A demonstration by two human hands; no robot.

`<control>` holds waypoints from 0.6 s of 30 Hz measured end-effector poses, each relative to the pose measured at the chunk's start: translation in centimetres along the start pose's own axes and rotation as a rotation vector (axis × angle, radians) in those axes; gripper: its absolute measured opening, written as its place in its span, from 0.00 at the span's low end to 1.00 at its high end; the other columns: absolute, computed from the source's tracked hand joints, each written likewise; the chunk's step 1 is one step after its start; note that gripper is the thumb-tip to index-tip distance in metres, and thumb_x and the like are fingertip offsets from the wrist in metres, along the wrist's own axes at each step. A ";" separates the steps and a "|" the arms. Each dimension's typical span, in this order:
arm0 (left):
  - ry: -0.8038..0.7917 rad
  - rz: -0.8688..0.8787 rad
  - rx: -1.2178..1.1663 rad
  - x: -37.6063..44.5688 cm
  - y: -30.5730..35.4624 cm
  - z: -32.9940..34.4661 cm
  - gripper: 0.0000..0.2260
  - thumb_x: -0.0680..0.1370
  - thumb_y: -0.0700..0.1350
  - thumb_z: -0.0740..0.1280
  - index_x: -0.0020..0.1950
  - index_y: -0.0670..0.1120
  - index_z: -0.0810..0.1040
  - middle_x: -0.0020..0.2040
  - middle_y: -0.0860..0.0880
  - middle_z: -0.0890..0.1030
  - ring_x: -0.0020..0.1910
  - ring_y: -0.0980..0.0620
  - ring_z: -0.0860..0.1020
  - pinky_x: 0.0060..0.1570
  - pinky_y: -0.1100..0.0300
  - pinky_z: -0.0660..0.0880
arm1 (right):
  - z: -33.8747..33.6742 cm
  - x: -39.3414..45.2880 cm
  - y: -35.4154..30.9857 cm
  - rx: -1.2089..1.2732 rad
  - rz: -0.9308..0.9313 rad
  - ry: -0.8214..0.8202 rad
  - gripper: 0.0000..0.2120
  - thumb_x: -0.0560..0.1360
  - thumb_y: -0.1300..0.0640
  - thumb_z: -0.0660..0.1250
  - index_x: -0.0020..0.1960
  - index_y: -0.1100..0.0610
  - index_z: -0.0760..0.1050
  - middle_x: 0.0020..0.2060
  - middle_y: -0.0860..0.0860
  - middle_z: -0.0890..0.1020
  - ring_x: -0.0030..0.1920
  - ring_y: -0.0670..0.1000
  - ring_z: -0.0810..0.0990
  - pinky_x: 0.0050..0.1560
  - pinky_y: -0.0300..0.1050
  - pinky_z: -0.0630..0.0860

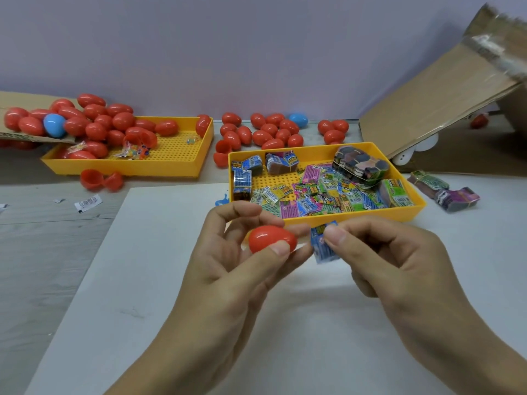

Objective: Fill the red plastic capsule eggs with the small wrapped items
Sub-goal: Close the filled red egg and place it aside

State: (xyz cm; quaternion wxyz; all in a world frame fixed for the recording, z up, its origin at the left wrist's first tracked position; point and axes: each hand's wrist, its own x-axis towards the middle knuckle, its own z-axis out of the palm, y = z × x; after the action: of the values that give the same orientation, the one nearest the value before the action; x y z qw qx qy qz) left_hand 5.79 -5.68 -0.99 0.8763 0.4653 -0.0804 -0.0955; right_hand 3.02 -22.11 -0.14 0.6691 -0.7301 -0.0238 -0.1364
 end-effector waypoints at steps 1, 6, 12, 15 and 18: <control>-0.003 0.021 0.053 0.0 -0.1 -0.1 0.17 0.67 0.32 0.73 0.53 0.44 0.76 0.50 0.42 0.83 0.53 0.41 0.84 0.47 0.51 0.82 | 0.0 0.0 0.0 -0.004 -0.005 0.008 0.07 0.71 0.52 0.70 0.37 0.54 0.82 0.21 0.41 0.72 0.24 0.41 0.67 0.28 0.26 0.64; 0.050 0.128 0.303 0.0 0.0 0.1 0.13 0.62 0.49 0.77 0.46 0.53 0.85 0.46 0.46 0.86 0.42 0.50 0.83 0.39 0.63 0.78 | 0.2 -0.1 0.2 0.019 -0.029 -0.014 0.09 0.72 0.53 0.69 0.37 0.58 0.81 0.22 0.41 0.72 0.24 0.41 0.68 0.29 0.25 0.64; -0.012 0.172 0.363 -0.1 -0.1 0.0 0.17 0.63 0.44 0.79 0.52 0.51 0.86 0.49 0.47 0.87 0.49 0.50 0.85 0.48 0.65 0.80 | 0.2 0.0 0.2 0.149 -0.018 -0.087 0.05 0.73 0.54 0.70 0.40 0.55 0.81 0.23 0.39 0.74 0.24 0.39 0.70 0.29 0.24 0.65; -0.022 0.239 0.448 -0.2 -0.1 -0.1 0.18 0.65 0.37 0.79 0.52 0.51 0.86 0.50 0.45 0.86 0.50 0.49 0.85 0.49 0.64 0.80 | 0.4 -0.1 0.1 0.125 -0.045 -0.113 0.06 0.72 0.50 0.70 0.40 0.52 0.81 0.23 0.39 0.73 0.24 0.39 0.70 0.29 0.24 0.65; -0.017 0.293 0.541 -0.3 -0.1 0.0 0.16 0.67 0.37 0.77 0.52 0.50 0.86 0.50 0.44 0.85 0.51 0.47 0.85 0.47 0.62 0.81 | 0.4 -0.2 0.2 0.119 -0.043 -0.114 0.07 0.71 0.48 0.69 0.40 0.50 0.82 0.23 0.40 0.72 0.24 0.39 0.69 0.29 0.24 0.65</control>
State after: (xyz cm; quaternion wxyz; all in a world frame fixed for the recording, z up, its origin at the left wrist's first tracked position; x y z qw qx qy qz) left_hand 5.44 -5.69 -1.07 0.7245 0.6643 -0.1763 0.0529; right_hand 2.97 -21.75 -0.37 0.7058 -0.6950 -0.0856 -0.1072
